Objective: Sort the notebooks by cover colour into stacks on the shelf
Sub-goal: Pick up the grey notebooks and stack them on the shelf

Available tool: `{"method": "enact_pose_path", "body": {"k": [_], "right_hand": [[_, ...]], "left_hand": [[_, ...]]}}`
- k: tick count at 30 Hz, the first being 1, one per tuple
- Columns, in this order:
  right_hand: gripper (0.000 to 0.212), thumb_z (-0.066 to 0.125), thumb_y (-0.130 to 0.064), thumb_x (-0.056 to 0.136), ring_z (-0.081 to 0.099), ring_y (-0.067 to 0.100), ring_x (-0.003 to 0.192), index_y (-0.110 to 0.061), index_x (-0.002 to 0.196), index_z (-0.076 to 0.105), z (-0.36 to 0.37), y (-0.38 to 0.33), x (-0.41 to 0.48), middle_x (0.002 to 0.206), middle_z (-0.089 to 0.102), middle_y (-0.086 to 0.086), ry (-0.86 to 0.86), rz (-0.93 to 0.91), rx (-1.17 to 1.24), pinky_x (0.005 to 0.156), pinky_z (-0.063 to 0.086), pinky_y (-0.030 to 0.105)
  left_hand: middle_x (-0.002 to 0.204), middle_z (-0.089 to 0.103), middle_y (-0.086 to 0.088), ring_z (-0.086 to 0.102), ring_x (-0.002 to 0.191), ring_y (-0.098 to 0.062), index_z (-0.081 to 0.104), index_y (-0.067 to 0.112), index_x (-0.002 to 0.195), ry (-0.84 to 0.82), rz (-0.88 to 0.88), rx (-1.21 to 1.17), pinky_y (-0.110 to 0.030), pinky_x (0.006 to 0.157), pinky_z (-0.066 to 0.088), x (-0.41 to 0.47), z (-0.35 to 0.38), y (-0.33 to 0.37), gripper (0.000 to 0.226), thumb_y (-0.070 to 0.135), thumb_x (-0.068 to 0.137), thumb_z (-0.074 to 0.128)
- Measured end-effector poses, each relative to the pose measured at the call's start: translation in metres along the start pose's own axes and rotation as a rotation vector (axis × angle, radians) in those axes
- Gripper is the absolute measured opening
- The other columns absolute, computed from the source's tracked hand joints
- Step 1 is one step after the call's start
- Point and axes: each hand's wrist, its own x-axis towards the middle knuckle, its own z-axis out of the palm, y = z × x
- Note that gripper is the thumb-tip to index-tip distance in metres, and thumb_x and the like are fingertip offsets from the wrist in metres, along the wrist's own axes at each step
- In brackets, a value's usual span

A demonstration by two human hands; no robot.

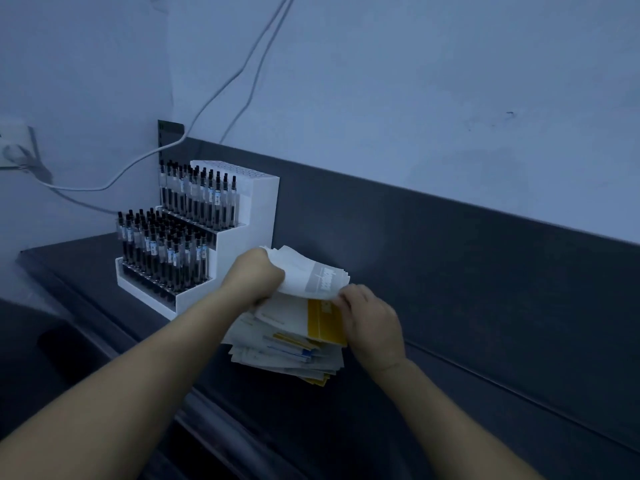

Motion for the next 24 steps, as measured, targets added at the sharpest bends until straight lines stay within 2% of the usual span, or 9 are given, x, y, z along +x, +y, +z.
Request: {"method": "enact_pose_path", "body": {"k": [2,5,7,9,12,17,21,24], "right_hand": [[0.030,0.048,-0.041,0.095,0.053,0.015,0.072,-0.013,0.088,0.056,-0.007,-0.002,-0.005,0.087,0.055,-0.003,-0.120,0.219,0.204,0.063,0.036,0.028],[0.040,0.047,-0.050,0.094,0.050,0.009,0.091,-0.017,0.116,0.051,-0.016,-0.007,-0.006,0.101,0.051,-0.009,-0.192,0.486,0.311,0.071,0.037,0.027],[0.042,0.049,-0.050,0.093,0.055,0.011,0.091,-0.014,0.113,0.055,-0.022,-0.010,-0.002,0.094,0.057,-0.008,-0.214,0.645,0.466,0.070,0.043,0.026],[0.027,0.055,-0.040,0.093,0.060,0.015,0.090,-0.015,0.102,0.059,-0.026,-0.010,0.002,0.093,0.062,-0.003,-0.220,0.789,0.728,0.075,0.049,0.029],[0.021,0.058,-0.030,0.093,0.061,0.020,0.074,-0.009,0.091,0.058,-0.035,-0.012,0.005,0.087,0.066,0.012,-0.208,0.935,0.994,0.064,0.049,0.033],[0.021,0.058,-0.022,0.095,0.061,0.019,0.058,-0.001,0.096,0.062,-0.057,-0.011,-0.004,0.080,0.067,0.016,-0.108,1.191,1.009,0.044,0.044,0.024],[0.013,0.059,-0.022,0.094,0.059,0.017,0.053,-0.008,0.094,0.057,-0.081,-0.005,-0.029,0.083,0.068,0.010,-0.039,1.217,0.939,0.036,0.036,0.020],[0.018,0.056,-0.027,0.095,0.052,0.016,0.047,-0.010,0.095,0.049,-0.102,-0.001,-0.047,0.085,0.065,0.009,-0.023,1.198,0.820,0.034,0.032,0.018]], "left_hand": [[0.075,0.046,-0.013,0.045,0.052,-0.020,0.041,0.005,0.101,-0.087,-0.113,-0.256,-0.017,0.030,0.037,-0.006,0.000,0.003,0.006,0.002,0.096,0.041],[0.079,0.046,-0.013,0.046,0.054,-0.019,0.038,0.005,0.110,-0.154,-0.165,-0.405,-0.017,0.030,0.041,-0.013,0.005,0.006,0.012,0.000,0.099,0.037],[0.082,0.046,-0.013,0.047,0.056,-0.019,0.038,0.005,0.113,-0.170,-0.167,-0.460,-0.018,0.031,0.043,-0.015,0.008,0.009,0.015,0.000,0.099,0.037],[0.082,0.046,-0.013,0.047,0.057,-0.018,0.036,0.007,0.109,-0.173,-0.165,-0.481,-0.019,0.033,0.045,-0.017,0.010,0.010,0.012,0.000,0.099,0.038],[0.081,0.047,-0.012,0.047,0.057,-0.018,0.039,0.006,0.110,-0.180,-0.131,-0.485,-0.022,0.037,0.044,-0.023,0.017,0.011,0.013,0.001,0.098,0.039],[0.082,0.050,-0.014,0.046,0.057,-0.020,0.047,0.006,0.113,-0.210,0.006,-0.467,-0.029,0.048,0.041,-0.043,0.033,0.018,0.018,0.004,0.099,0.035],[0.083,0.055,-0.008,0.049,0.060,-0.020,0.047,0.020,0.119,-0.206,0.157,-0.423,-0.029,0.053,0.042,-0.064,0.052,0.020,0.026,0.009,0.098,0.035],[0.097,0.059,-0.008,0.051,0.075,-0.021,0.046,0.024,0.127,-0.198,0.261,-0.368,-0.028,0.063,0.041,-0.084,0.072,0.028,0.033,0.012,0.098,0.036]]}}
